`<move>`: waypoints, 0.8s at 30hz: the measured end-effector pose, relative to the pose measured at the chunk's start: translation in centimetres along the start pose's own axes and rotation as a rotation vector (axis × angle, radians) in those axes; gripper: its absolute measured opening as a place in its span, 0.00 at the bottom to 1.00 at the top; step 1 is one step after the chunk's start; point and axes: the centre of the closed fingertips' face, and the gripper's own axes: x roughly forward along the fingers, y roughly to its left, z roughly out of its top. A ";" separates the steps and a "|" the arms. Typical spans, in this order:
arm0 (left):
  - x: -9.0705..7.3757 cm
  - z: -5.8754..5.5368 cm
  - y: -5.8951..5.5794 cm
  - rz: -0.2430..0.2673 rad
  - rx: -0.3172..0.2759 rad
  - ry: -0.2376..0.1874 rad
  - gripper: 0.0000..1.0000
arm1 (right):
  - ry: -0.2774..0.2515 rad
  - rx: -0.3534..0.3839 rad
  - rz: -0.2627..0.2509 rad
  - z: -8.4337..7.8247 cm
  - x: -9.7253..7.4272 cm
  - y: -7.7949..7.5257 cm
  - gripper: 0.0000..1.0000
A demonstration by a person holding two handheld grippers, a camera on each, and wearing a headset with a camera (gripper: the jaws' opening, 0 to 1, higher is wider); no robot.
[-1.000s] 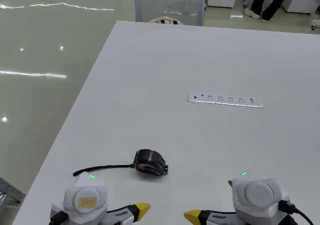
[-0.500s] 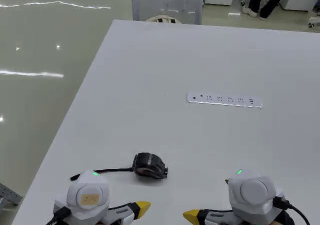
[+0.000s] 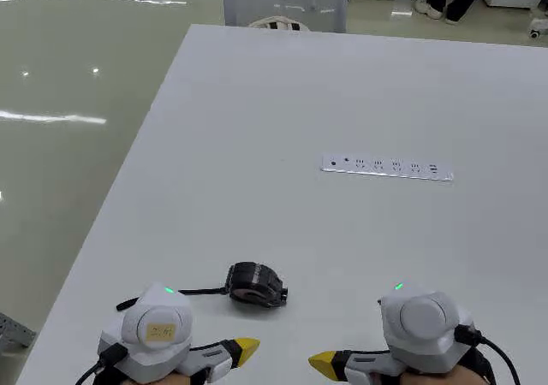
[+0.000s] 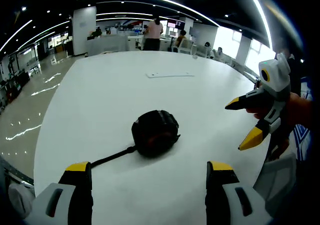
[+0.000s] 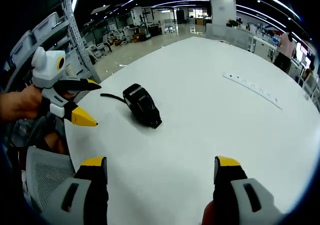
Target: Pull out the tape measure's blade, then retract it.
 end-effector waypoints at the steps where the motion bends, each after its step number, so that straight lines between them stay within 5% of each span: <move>1: 0.2 0.0 0.0 -0.001 0.005 0.000 0.91 | 0.003 -0.002 0.002 0.0 0.2 -0.1 0.90; 24: 2.8 0.6 0.3 -0.047 0.105 0.006 0.88 | 0.030 -0.083 0.033 0.1 2.2 -0.1 0.87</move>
